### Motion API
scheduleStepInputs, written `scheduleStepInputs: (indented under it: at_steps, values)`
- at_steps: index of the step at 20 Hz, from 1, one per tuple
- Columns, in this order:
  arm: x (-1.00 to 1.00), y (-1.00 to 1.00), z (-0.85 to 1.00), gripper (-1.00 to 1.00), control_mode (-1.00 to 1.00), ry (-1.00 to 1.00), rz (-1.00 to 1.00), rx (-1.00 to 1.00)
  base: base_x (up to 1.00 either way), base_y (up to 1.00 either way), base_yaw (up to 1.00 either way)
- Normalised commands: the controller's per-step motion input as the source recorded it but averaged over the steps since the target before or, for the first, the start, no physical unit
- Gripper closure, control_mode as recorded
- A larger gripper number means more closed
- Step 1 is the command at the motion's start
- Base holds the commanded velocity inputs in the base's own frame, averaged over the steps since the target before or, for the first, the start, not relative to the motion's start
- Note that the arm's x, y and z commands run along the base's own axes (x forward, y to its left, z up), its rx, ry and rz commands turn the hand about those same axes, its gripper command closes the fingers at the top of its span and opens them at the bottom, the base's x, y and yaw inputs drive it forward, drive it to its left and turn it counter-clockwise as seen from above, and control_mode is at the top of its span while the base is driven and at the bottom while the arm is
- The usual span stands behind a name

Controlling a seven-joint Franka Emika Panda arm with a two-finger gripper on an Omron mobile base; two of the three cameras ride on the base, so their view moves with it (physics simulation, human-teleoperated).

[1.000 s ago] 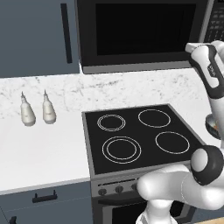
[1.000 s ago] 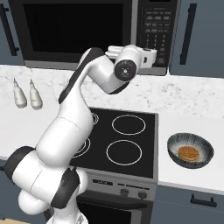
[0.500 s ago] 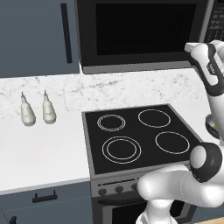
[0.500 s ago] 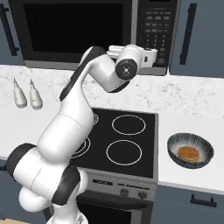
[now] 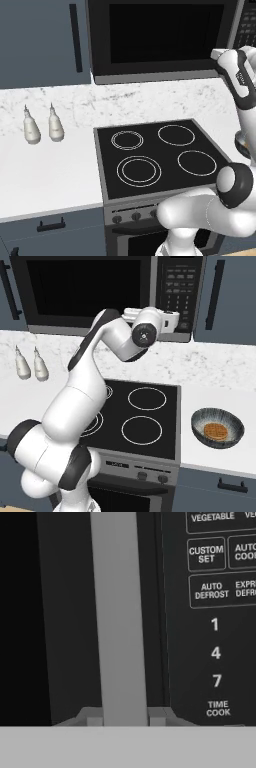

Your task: Open the microwave, place the bowl with waffle inside the microwave, then close the microwave door and turn it on.

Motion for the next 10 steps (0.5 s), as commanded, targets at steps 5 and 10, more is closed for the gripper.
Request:
scheduleStepInputs:
  at_steps: [5,10]
  values:
    - [-0.62,0.00,0.00,1.00,-1.00,0.00,0.00,0.00,0.00,0.00,0.00]
    - [-1.00,0.00,0.00,1.00,-1.00,0.00,0.00,0.00,0.00,0.00,0.00]
